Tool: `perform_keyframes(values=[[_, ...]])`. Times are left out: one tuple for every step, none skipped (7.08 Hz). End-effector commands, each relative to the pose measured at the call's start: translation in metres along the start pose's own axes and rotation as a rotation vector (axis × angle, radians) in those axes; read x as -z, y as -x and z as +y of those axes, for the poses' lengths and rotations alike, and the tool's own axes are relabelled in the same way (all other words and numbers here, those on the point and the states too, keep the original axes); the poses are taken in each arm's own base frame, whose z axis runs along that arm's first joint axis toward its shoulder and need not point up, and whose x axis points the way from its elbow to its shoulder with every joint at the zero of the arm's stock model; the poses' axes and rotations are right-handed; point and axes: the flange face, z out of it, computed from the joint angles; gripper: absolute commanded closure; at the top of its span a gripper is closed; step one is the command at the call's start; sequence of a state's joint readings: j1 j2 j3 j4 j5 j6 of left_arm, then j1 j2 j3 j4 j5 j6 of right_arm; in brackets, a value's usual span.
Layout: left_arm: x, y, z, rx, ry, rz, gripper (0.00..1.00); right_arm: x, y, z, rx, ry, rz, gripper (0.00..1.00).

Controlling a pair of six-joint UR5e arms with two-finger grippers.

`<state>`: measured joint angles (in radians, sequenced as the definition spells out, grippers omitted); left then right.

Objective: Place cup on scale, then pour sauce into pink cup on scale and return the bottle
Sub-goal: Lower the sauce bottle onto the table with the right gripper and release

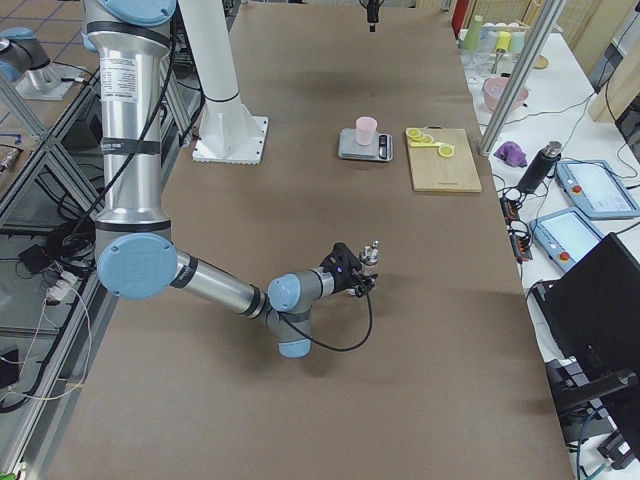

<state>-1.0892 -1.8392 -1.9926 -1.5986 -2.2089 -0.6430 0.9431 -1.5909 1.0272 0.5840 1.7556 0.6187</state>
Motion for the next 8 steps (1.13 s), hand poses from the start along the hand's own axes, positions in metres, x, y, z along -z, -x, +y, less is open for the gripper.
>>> perform_keyframes(values=[[-0.0007, 0.0005, 0.0000, 0.003, 0.003, 0.000, 0.03, -0.0033, 0.0024, -0.0009, 0.006, -0.001, -0.009, 0.86], [-0.0007, 0.0005, 0.0000, 0.003, 0.003, 0.000, 0.03, -0.0038, 0.0020, -0.0007, 0.002, 0.002, -0.005, 0.67], [-0.0007, 0.0005, 0.0000, 0.003, 0.003, 0.000, 0.03, -0.0015, 0.0012, 0.0012, 0.004, 0.007, -0.001, 0.60], [-0.0008, -0.0016, -0.0011, 0.013, 0.002, 0.002, 0.03, -0.0007, 0.0009, 0.0018, 0.001, 0.008, 0.000, 0.34], [0.0017, -0.0064, -0.0045, 0.035, -0.004, 0.007, 0.03, -0.0002, 0.0013, 0.0022, 0.003, 0.012, -0.003, 0.27], [0.0021, -0.0071, -0.0049, 0.036, -0.005, 0.008, 0.03, 0.0008, 0.0018, 0.0025, 0.003, 0.017, -0.011, 0.01], [0.0021, -0.0070, -0.0050, 0.036, -0.006, 0.006, 0.03, 0.0006, 0.0028, 0.0018, 0.004, 0.022, -0.019, 0.01], [0.0021, -0.0070, -0.0050, 0.036, -0.006, 0.006, 0.03, 0.0008, 0.0032, 0.0011, 0.006, 0.027, -0.032, 0.00]])
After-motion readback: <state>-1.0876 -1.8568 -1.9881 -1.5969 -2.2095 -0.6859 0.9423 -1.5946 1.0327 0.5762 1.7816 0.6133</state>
